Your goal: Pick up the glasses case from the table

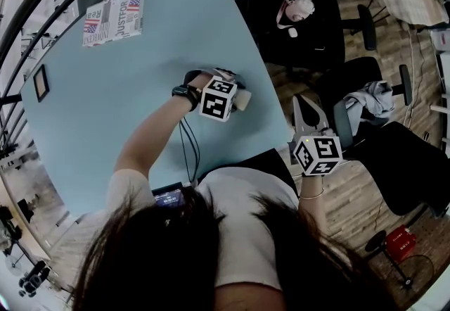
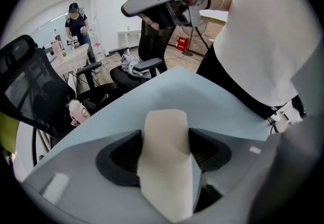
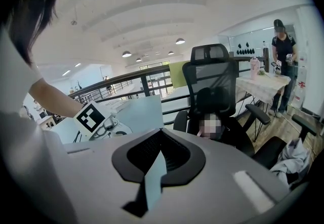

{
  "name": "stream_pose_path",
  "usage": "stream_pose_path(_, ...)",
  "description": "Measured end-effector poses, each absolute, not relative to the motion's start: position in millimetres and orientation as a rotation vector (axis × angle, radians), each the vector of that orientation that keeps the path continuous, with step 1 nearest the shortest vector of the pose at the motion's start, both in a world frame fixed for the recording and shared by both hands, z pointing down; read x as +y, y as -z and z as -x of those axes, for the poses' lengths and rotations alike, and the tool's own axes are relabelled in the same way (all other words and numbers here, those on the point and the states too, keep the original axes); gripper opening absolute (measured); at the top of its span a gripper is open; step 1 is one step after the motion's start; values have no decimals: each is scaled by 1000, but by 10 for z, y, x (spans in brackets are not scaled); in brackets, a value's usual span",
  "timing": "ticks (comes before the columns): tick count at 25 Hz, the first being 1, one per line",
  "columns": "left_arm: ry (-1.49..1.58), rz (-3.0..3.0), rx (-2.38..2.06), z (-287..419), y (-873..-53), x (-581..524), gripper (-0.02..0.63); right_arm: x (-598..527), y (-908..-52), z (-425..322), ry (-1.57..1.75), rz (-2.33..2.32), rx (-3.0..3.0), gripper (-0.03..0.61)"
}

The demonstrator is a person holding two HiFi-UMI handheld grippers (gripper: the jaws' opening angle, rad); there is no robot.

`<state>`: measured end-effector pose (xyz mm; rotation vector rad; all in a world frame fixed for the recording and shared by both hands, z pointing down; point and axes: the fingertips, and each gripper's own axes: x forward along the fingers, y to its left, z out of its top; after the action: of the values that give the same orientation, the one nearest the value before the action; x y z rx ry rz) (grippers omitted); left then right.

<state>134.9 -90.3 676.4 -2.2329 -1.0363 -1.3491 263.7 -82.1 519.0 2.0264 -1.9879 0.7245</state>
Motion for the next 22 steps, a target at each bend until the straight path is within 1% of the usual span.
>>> stream_pose_path(14,1382,2275,-1002,-1367,-6731,-906,342,-846,-5211,-2555,-725,-1994,-2012,2)
stream_pose_path(22,1399,2356,-882,-1360,-6610,-1044,342,-855,-5266,-2523,-732,-1958,-2041,2)
